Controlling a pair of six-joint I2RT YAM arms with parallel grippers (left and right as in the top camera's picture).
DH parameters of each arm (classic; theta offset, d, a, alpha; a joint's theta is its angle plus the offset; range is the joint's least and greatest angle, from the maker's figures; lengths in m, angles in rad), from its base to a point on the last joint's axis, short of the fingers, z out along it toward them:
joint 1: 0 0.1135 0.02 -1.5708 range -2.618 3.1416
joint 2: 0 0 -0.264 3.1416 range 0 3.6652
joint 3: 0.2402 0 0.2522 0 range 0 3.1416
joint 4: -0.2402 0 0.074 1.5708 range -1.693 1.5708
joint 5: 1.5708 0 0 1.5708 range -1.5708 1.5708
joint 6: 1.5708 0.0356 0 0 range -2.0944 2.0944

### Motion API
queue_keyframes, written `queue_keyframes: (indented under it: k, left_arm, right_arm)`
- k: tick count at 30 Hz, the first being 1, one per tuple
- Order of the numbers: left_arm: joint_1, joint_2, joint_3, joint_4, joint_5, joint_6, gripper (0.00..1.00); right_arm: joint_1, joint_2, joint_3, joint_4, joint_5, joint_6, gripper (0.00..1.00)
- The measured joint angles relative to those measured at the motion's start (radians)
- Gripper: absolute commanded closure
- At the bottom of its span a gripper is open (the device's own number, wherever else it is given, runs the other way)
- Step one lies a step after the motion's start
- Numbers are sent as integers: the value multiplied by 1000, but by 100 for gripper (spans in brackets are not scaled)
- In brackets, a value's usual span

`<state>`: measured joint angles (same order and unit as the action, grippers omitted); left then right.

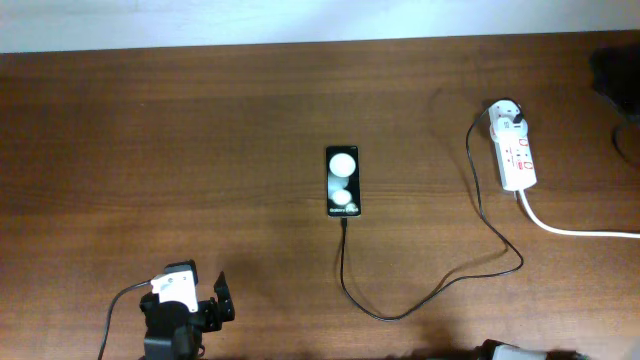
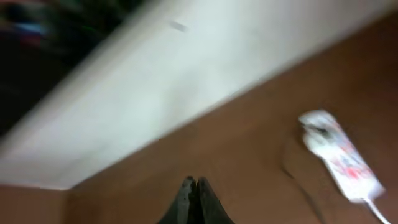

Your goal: Plug charger to phone and switch on socket

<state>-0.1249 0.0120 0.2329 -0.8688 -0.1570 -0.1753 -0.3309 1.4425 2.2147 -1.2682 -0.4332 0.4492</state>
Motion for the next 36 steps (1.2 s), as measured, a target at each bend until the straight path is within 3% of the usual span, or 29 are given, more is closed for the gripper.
queue_keyframes:
  k: [7,11,15,17,26,36]
  left_arm:
    - [0,0,0,0,0,0,1]
    - [0,0,0,0,0,0,1]
    - [0,0,0,0,0,0,1]
    - [0,0,0,0,0,0,1]
    - [0,0,0,-2,0,0,1]
    - [0,0,0,-2,0,0,1]
  right_arm:
    - [5,-240,9,226,-230,156,96]
    - [123,-307,9,244,-238,170,96]
    - [344,-407,-83,239,-92,81,96]
    - [391,-502,-187,314,-43,58,96]
    - [401,-943,-712,671,68,31,96]
    - [396,-1152,-761,678,266,17,96]
